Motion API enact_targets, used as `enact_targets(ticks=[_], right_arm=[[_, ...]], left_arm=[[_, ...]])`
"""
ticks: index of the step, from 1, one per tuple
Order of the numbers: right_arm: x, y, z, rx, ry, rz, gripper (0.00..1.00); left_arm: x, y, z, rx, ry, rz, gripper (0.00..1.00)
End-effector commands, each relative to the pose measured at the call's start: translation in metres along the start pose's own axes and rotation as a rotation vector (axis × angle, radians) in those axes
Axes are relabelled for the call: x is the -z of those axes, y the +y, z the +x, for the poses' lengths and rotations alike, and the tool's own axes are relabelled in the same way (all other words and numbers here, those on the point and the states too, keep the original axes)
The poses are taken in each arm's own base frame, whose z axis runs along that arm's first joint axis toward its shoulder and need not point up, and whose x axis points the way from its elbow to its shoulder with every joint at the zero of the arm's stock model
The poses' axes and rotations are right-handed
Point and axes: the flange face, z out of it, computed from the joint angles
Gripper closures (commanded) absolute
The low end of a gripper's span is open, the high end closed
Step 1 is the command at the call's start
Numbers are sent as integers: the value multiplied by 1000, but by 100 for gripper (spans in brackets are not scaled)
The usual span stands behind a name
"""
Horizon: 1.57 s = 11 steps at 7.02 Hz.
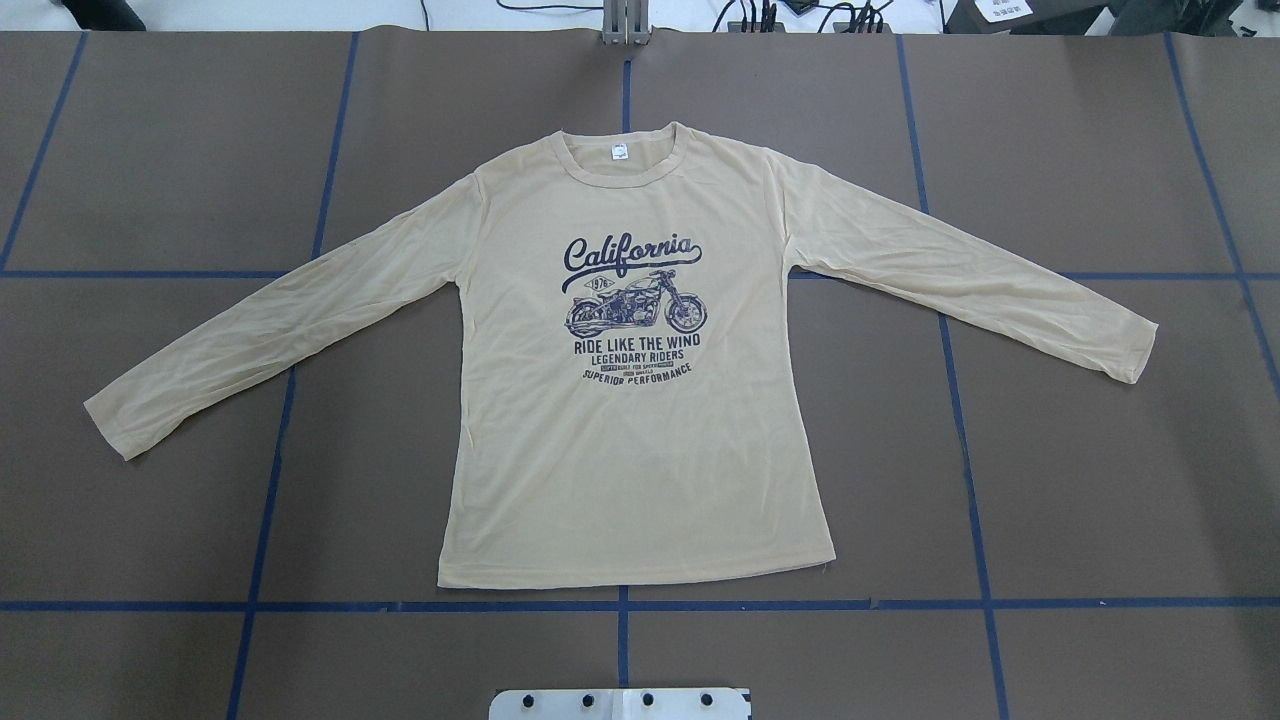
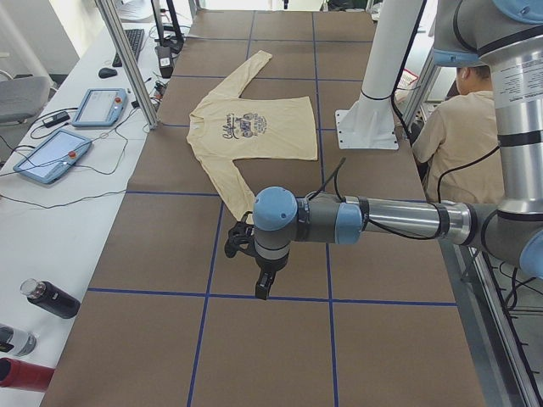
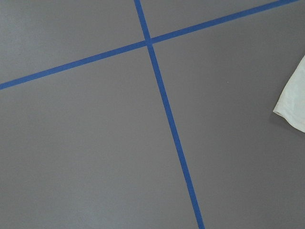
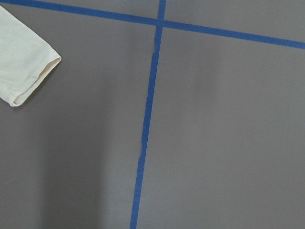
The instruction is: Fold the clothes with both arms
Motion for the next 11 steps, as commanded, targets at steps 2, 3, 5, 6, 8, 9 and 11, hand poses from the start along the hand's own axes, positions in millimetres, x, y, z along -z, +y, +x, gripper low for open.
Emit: enact_targets(ticks=[2,3,5,6,8,9,11], right_arm=[[2,-1,-1,2,2,5,0],[2,-2,-1,3,3,6,0],[15,-5,-12,24,2,32,0],[22,-9,-17,37,2,47,0],[57,-58,-46,137,-1,167,0],[67,-68,-54,208,10,255,0],[71,-88,-58,196,-25,305,0]], left_arm=[[5,-5,4,-41,-6,43,0],[8,-8,6,-55,-12,62,0],[29,-25,20,-107,-35,118,0],[43,-33,31,-134,-55,143,0],[75,-85,47,-202,-84,217,0],[88,-96,53,-231,-102,247,0],[100,-127,52,-342,-182,368,0]])
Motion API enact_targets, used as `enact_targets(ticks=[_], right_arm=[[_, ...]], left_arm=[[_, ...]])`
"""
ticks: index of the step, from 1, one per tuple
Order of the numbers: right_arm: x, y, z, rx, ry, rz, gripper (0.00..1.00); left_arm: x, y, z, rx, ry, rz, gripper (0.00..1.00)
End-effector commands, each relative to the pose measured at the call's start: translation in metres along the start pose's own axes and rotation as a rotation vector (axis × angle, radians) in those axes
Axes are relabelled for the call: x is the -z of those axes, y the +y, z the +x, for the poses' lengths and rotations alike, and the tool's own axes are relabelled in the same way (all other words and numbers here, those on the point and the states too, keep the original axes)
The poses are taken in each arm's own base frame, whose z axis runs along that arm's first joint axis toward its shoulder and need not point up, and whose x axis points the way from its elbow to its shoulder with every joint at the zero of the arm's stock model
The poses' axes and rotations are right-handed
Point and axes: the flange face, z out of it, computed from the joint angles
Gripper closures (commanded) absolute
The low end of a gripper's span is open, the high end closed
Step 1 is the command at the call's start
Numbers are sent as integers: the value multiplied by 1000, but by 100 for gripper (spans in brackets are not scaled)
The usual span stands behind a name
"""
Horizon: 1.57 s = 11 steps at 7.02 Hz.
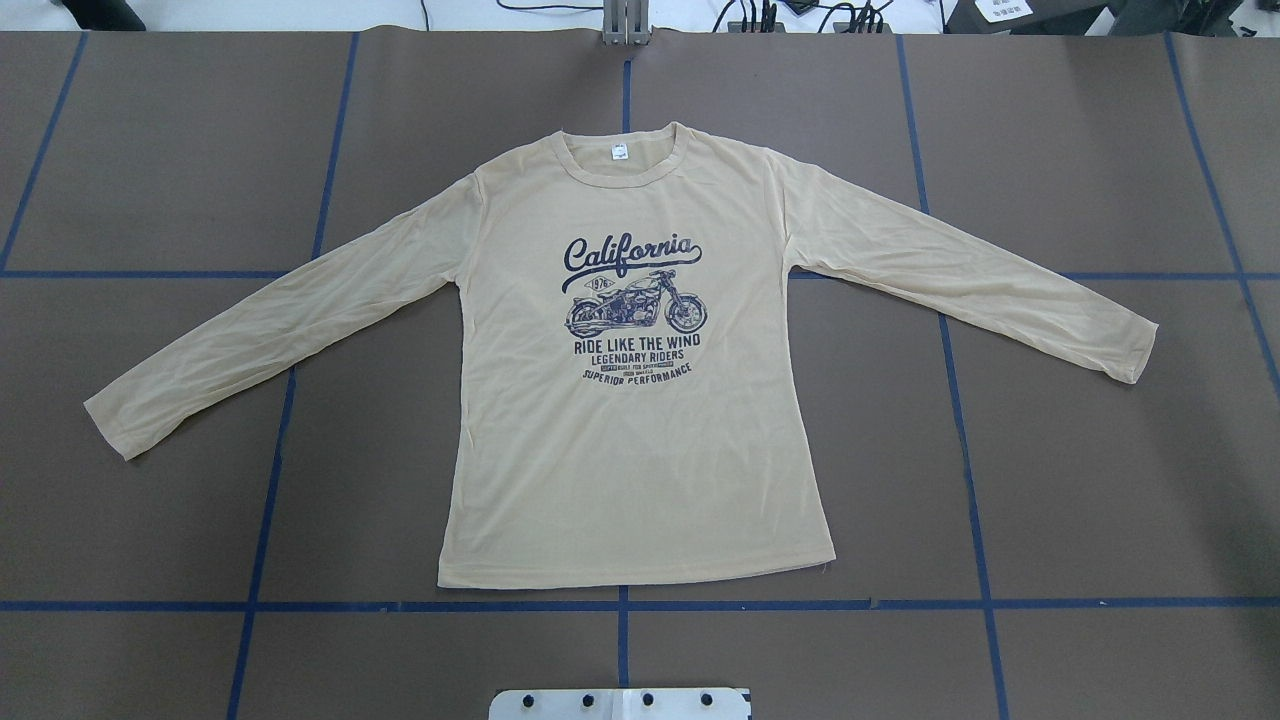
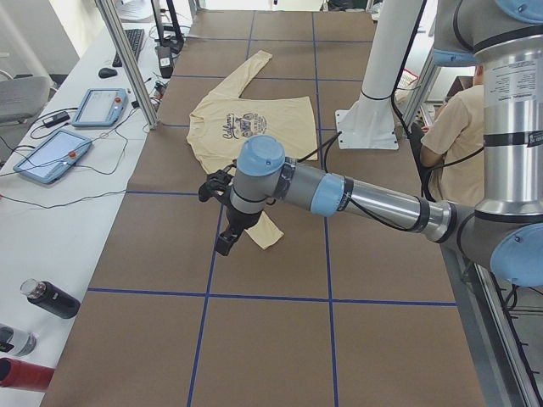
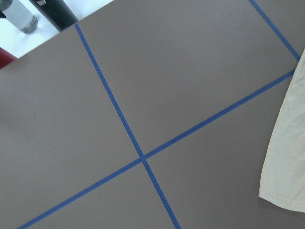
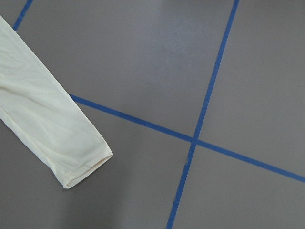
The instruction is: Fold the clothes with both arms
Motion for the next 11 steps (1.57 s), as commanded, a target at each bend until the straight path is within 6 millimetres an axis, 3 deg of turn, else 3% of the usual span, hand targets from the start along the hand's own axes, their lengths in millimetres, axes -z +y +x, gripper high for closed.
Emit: enact_targets(ticks=[1,2,3,4,5,6,8,11], right_arm=[[-3,-15,0,21,-26,57,0],[-21,-18,-12,101,-67,106,0],[-67,-20,-43,50,-113,44,0],[-93,-32,-71,-43,-135,37,0],[-124,-28,-88,-87,-106,58,0],[-157,-13,-91,-130,-117,79,0],[-209,18,-70,-162,-120,120,10],[-233,25,-96,-186,-95,125,19]], left_arm=[[-9,-24,-15,-22,-34,85,0],[-10,-27,-16,24,-40,138,0],[-14,-24,-19,49,-40,148,0],[-17,-22,-20,54,-39,144,0],[-18,-21,-21,55,-39,142,0],[-19,-20,-21,57,-37,139,0],[-19,-18,-21,57,-37,137,0],[-19,-19,-21,56,-37,139,0]])
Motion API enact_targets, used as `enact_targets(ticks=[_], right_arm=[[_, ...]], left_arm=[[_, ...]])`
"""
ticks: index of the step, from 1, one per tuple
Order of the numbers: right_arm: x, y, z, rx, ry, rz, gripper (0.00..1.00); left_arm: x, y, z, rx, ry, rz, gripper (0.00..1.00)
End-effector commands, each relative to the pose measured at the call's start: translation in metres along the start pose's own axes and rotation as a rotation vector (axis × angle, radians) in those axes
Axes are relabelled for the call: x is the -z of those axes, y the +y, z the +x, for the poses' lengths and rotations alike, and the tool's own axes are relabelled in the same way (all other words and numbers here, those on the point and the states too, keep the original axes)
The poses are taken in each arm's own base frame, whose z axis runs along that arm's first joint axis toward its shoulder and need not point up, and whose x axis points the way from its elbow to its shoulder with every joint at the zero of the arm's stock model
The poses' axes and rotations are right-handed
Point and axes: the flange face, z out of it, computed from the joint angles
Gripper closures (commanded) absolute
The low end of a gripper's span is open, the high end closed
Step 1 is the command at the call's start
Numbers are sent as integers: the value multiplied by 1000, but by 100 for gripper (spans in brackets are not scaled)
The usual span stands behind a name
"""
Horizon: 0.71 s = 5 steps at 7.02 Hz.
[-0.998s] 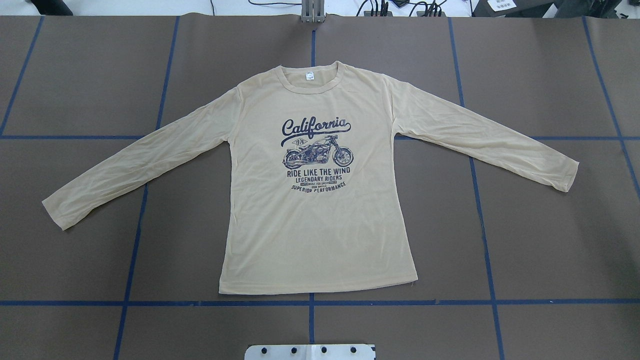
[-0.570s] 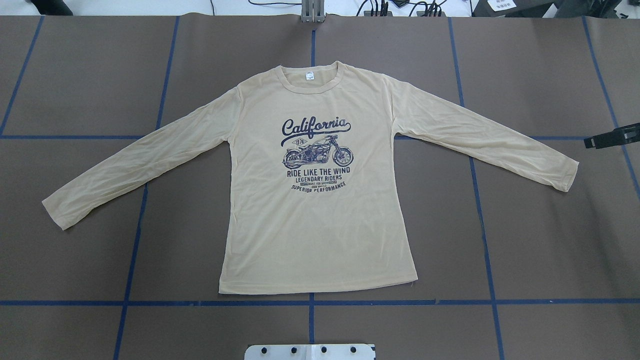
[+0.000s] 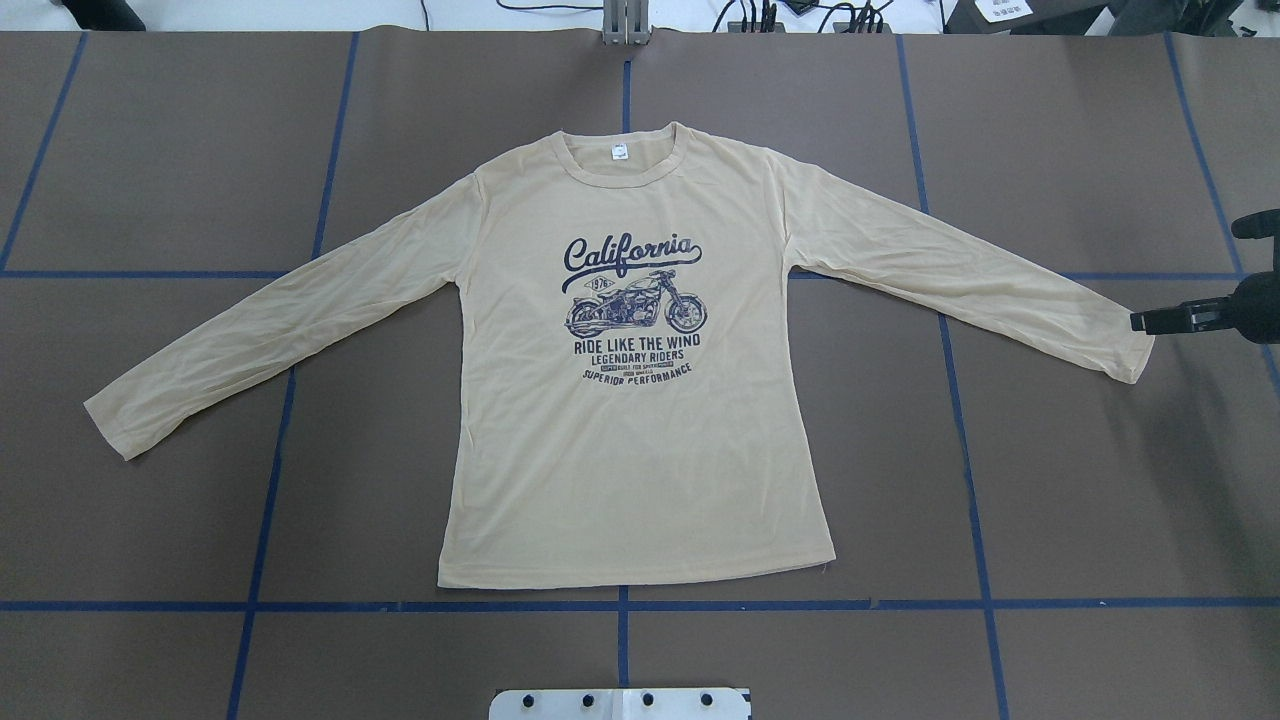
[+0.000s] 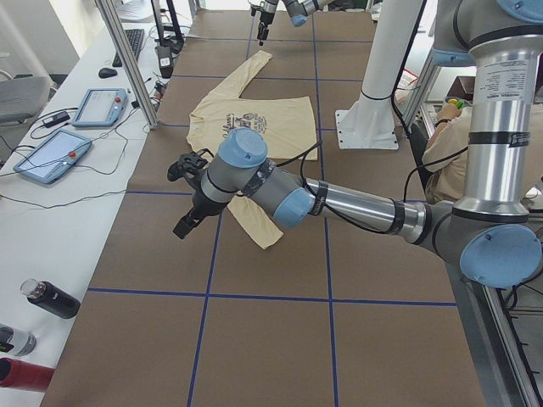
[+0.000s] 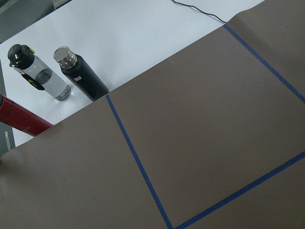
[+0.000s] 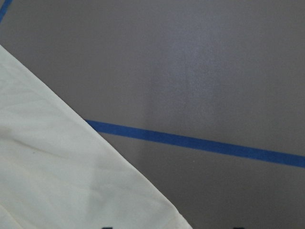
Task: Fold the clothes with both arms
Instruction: 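Lower the right gripper onto the sleeve cuff nearest it and grasp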
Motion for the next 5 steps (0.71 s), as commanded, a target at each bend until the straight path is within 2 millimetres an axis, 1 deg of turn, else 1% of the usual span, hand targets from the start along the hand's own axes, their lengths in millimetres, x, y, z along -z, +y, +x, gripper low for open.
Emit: enact_targets(ticks=[1,3,4,5], right_arm=[[-11,7,-11,9,8,9,20],[-14,5,-11,10,18,16,38],[-14,5,-10,12,20,18,41],[-14,5,-10,13,26,21,41]], left_arm=[[0,0,0,-1,0,-1,0],[-1,1,0,0,0,-2,0],[-1,1,0,0,0,-2,0],[-1,2,-1,1,0,-3,0]])
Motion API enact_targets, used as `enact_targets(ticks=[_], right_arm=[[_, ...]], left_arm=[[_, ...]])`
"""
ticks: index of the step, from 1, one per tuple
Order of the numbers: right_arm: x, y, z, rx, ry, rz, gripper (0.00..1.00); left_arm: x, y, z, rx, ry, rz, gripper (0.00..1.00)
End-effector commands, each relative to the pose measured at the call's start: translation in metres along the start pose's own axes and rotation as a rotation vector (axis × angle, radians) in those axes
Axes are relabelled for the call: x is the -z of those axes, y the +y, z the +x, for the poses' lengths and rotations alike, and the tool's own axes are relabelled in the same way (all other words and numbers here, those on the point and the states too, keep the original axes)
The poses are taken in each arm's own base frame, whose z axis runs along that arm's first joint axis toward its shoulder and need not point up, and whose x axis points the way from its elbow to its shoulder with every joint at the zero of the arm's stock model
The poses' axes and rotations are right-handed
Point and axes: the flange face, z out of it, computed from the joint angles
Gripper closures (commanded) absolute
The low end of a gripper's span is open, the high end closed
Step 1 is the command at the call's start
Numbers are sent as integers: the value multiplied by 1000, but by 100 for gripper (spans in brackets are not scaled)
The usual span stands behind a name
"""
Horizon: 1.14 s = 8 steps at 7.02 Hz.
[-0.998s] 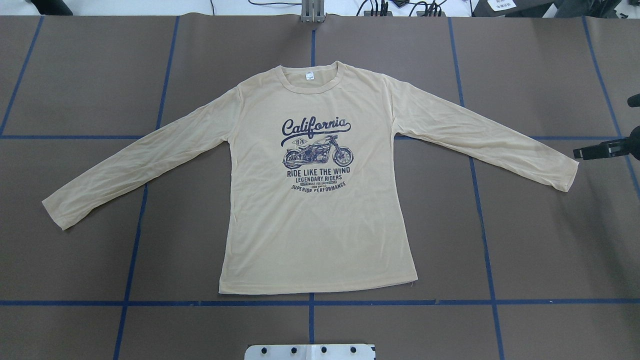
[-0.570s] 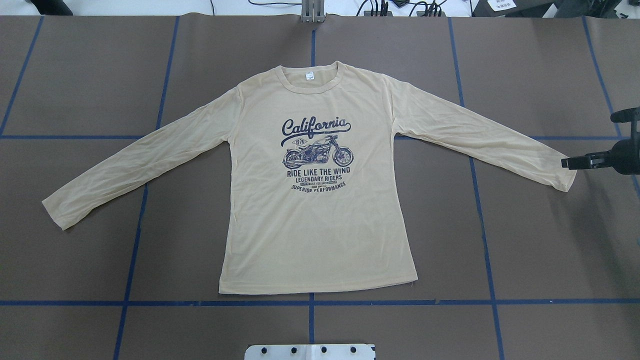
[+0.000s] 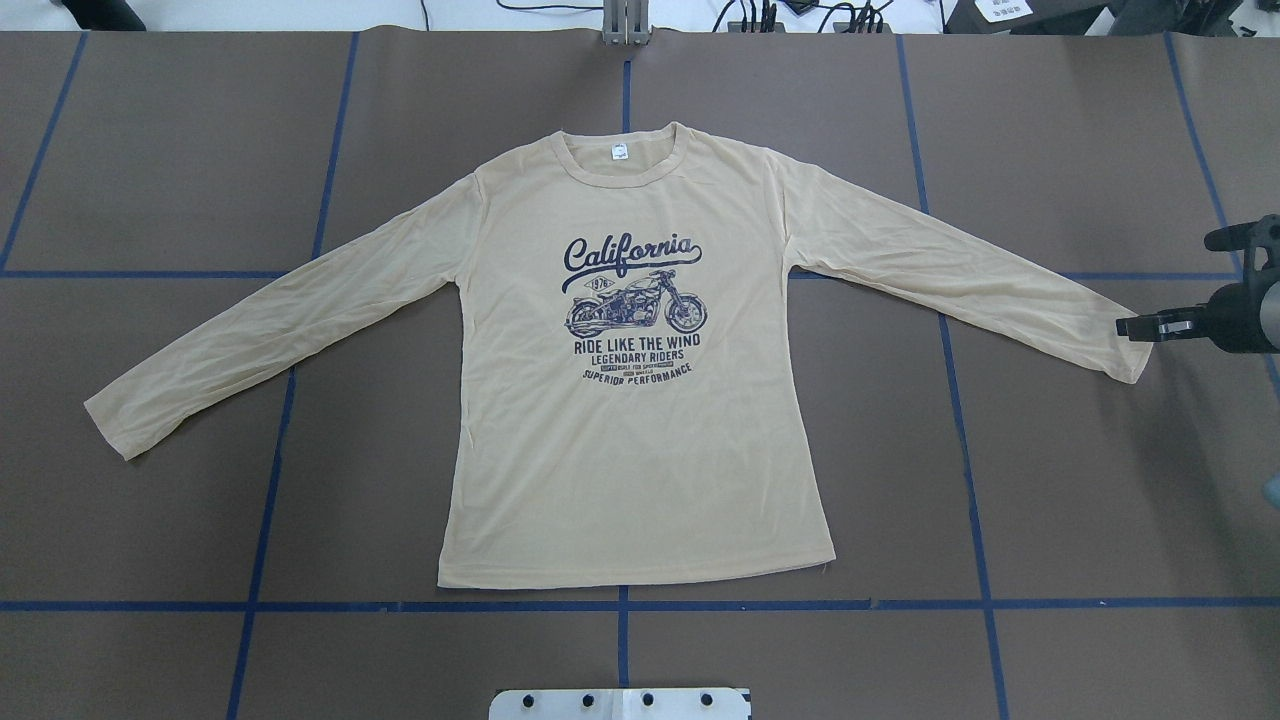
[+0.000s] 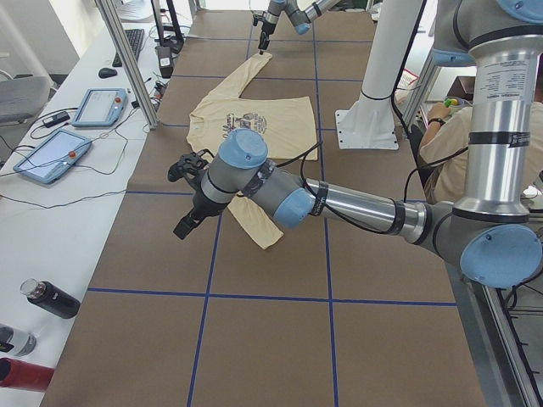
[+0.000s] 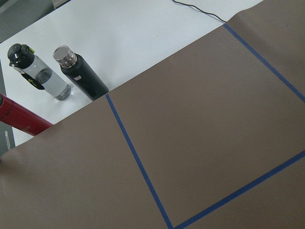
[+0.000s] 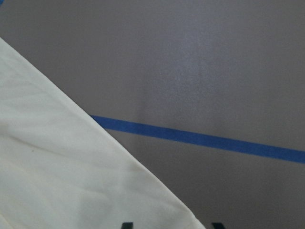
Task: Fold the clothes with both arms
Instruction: 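Lower the right gripper onto the sleeve cuff nearest it and grasp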
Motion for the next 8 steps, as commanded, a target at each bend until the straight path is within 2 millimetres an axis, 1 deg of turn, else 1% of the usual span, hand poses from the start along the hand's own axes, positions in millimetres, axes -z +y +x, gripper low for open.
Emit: enact_targets(ticks=[1,2,3,6,7,8], right_arm=[[0,1,1,1,6,3,47],[-1,1,2,0,8,1,57],[-2,3,5,4,13,-2,56],[-1,8,10,26,24,-5,47],[0,9,11,26,25,-5,48],[-1,8,9,26,24,-3,54]], left_arm=[[0,0,0,0,0,0,0],[0,0,0,0,0,0,0],[0,0,0,0,0,0,0],[0,0,0,1,0,-1,0],[0,0,0,1,0,-1,0],[0,0,0,1,0,-1,0]])
